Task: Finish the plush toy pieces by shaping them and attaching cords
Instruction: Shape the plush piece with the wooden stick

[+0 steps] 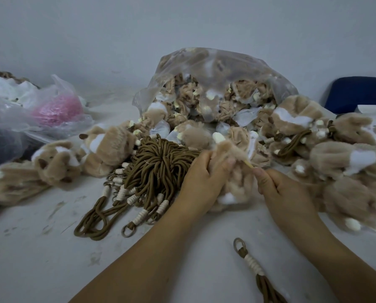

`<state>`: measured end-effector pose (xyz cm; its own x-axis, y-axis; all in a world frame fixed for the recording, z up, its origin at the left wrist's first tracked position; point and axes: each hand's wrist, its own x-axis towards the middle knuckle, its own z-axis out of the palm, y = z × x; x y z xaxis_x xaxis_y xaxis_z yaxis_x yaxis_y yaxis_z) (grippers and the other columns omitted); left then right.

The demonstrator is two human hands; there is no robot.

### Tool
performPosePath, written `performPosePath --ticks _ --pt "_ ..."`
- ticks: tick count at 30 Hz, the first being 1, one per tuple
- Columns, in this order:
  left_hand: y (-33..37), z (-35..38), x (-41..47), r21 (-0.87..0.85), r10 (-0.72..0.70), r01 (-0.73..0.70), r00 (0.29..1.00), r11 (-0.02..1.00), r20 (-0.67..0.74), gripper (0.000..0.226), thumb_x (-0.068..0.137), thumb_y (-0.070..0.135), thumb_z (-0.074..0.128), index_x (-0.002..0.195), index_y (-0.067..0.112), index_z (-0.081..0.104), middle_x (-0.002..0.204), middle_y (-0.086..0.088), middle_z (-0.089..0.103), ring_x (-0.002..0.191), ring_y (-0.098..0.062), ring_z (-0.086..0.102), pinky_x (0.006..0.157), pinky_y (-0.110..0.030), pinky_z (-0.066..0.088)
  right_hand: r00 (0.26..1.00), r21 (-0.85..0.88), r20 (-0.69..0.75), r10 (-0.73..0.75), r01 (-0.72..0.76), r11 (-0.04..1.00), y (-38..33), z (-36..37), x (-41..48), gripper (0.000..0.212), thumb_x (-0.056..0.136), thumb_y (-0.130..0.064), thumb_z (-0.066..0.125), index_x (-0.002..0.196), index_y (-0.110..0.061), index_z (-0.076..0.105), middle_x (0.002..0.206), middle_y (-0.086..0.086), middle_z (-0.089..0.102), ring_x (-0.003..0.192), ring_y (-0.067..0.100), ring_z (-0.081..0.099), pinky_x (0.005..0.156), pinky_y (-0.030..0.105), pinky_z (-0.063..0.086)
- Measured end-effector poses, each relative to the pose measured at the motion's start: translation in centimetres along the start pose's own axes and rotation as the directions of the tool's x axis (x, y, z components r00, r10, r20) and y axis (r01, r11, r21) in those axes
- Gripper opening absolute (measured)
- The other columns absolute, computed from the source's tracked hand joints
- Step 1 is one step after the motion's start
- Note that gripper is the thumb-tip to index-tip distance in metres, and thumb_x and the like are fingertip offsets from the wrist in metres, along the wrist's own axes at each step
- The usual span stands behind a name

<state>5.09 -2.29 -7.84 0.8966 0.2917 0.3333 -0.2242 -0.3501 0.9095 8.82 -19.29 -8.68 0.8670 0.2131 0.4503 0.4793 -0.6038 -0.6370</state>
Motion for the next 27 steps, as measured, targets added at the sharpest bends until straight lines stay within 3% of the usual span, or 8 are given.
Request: performPosePath --ticks 2,5,10,16,19,21,24,27 --pt "0.0 -0.3 -0.1 -0.047 0.032 -0.034 0.999 0.998 -0.040 0.044 0.093 0.056 0.050 0.089 0.013 0.058 0.082 -0.004 0.064 0.075 -0.018 0.063 0.073 -0.042 0.053 1.000 0.009 0.011 0.012 -0.012 1.000 0.1 -0.1 0.0 0.057 0.080 -0.073 0.025 0.060 -0.025 0.048 0.060 -0.021 0.057 0.061 0.002 0.053 0.051 0.029 0.035" --pt "0.0 -0.9 0.0 -0.075 0.058 -0.066 0.993 0.995 -0.105 0.049 0.095 0.057 0.043 0.086 0.013 0.061 0.081 -0.008 0.066 0.078 -0.026 0.064 0.073 -0.042 0.053 0.998 0.008 0.066 0.016 -0.017 1.000 0.1 -0.3 -0.2 0.058 0.079 -0.073 0.025 0.060 -0.024 0.050 0.061 -0.020 0.058 0.061 0.001 0.053 0.052 0.030 0.036" --pt "-0.4 -1.8 0.8 -0.094 0.066 -0.087 0.976 0.992 -0.206 0.038 0.102 0.047 0.044 0.080 0.024 0.065 0.075 0.006 0.068 0.071 -0.009 0.066 0.066 -0.028 0.054 0.991 -0.100 0.132 0.014 -0.001 0.995 0.5 -1.2 0.3 0.066 0.078 -0.075 0.025 0.063 -0.015 0.048 0.056 0.004 0.054 0.056 0.011 0.051 0.056 0.037 0.043" --pt "-0.3 -2.3 1.1 -0.058 0.097 -0.113 0.969 0.992 -0.226 0.037 0.100 0.045 0.048 0.065 0.035 0.054 0.062 0.017 0.052 0.059 0.002 0.047 0.057 -0.018 0.043 0.955 -0.163 0.296 -0.031 0.082 0.983 0.2 -1.9 0.4 0.068 0.073 -0.082 0.031 0.064 -0.015 0.041 0.053 0.005 0.044 0.045 0.010 0.041 0.051 0.035 0.037" --pt "-0.4 -2.0 1.0 -0.059 0.060 -0.072 0.982 0.996 -0.179 0.038 0.101 0.047 0.044 0.074 0.025 0.060 0.070 0.011 0.059 0.067 -0.004 0.056 0.066 -0.024 0.049 0.939 -0.120 0.344 -0.015 0.059 0.991 0.3 -2.0 0.3 0.067 0.072 -0.082 0.038 0.059 -0.016 0.036 0.047 -0.003 0.033 0.043 0.007 0.033 0.051 0.031 0.031" --pt "-0.2 -1.8 0.8 -0.040 0.105 -0.117 0.970 0.992 -0.219 0.041 0.101 0.049 0.036 0.084 0.023 0.063 0.086 0.003 0.065 0.088 -0.015 0.063 0.084 -0.033 0.053 0.935 -0.065 0.353 0.008 0.016 0.998 0.1 -1.8 0.0 0.065 0.070 -0.080 0.043 0.057 -0.016 0.037 0.046 -0.006 0.032 0.043 0.006 0.031 0.048 0.024 0.029" --pt "0.1 -1.9 0.7 0.151 0.285 -0.244 0.859 0.958 -0.426 0.043 0.100 0.047 0.030 0.095 0.012 0.055 0.099 0.011 0.045 0.101 -0.019 0.047 0.096 -0.034 0.042 0.937 0.102 0.350 0.016 -0.055 0.993 -0.5 -1.2 -0.5 0.066 0.067 -0.076 0.051 0.057 -0.012 0.040 0.049 -0.006 0.033 0.044 0.007 0.031 0.042 0.017 0.027" --pt "0.7 -1.9 0.5 0.344 0.447 -0.296 0.704 0.891 -0.552 0.029 0.098 0.037 0.044 0.096 0.010 0.054 0.105 0.003 0.040 0.103 -0.021 0.043 0.096 -0.030 0.036 0.962 0.168 0.273 0.030 -0.079 0.983 -1.1 -0.6 -0.6 0.067 0.067 -0.075 0.049 0.058 -0.010 0.038 0.048 -0.007 0.033 0.043 0.005 0.031 0.042 0.015 0.029"
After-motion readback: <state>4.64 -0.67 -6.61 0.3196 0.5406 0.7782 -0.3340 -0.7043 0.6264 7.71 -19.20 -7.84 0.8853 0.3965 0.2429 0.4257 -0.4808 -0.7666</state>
